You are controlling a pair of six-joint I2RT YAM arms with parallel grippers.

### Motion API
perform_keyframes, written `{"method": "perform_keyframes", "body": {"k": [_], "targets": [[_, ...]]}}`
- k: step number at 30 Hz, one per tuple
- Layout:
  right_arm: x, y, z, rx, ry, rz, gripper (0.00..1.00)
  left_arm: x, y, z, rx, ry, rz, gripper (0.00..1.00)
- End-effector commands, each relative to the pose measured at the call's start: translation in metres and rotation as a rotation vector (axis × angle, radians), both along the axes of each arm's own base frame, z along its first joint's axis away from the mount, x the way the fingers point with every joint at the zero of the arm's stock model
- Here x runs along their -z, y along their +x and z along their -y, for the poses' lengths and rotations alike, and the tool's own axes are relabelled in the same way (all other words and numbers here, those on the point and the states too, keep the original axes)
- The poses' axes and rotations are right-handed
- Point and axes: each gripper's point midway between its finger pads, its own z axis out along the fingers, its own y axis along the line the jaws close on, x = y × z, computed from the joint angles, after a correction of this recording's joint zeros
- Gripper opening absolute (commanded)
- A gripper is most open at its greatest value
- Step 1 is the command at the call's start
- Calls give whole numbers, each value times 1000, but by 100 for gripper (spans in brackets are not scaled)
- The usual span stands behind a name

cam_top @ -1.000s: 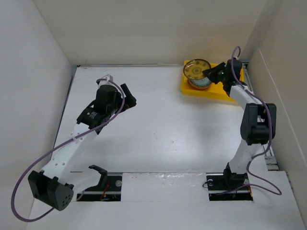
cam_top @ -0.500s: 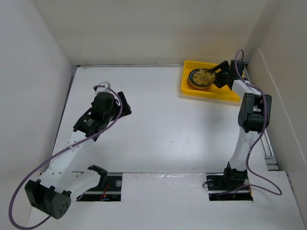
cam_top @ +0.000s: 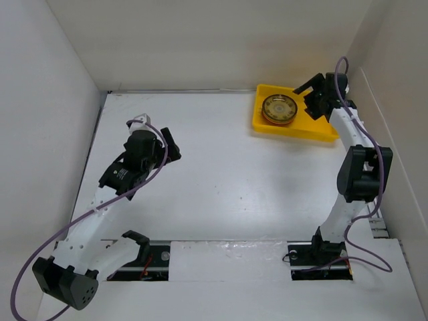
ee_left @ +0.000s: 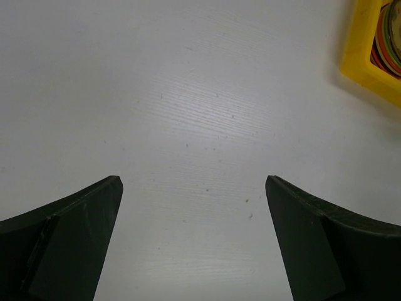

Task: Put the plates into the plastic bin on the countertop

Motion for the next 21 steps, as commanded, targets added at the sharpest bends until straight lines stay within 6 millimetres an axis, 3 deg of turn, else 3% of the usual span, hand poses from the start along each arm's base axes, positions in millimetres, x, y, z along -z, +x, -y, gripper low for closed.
{"method": "perform_keyframes", "body": {"k": [1,3,4,7,8,9,10,11,12,13,14,15,16,18,21], "targets": [[31,-18,0,-13,-45,-147,100,-5,-1,-10,-39,9,31,99],[31,-30,-17,-47,-60,-157,100,-10,-3,-15,-67,7,47,99],[0,-42,-25,-70,-90,-84,100,-8,-4,-17,-83,8,41,99],[-31,-75,-58,-117,-150,-1,100,-11,-6,-28,-130,28,47,99],[-71,-97,-65,-135,-179,85,100,-16,-6,-35,-169,41,55,99],[-85,-111,-65,-108,-223,111,100,-23,-7,-39,-188,49,66,99],[-90,-132,-91,-163,-252,124,100,-27,-10,-44,-211,52,70,99],[-126,-159,-95,-175,-283,222,100,-33,-12,-49,-230,57,86,99],[-135,-176,-95,-155,-318,240,100,-42,-13,-57,-264,68,110,99],[-143,-200,-118,-228,-327,260,100,-45,-14,-60,-279,76,116,99],[-147,-217,-123,-256,-341,274,100,-55,-20,-66,-294,71,141,99],[-165,-241,-122,-270,-336,325,100,-61,-23,-72,-320,78,160,99],[-158,-263,-133,-337,-343,304,100,-74,-28,-75,-323,53,199,99],[-165,-292,-129,-371,-329,337,100,-82,-38,-84,-359,37,224,99],[-147,-320,-124,-429,-322,303,100,-101,-58,-92,-368,-17,294,99]]}}
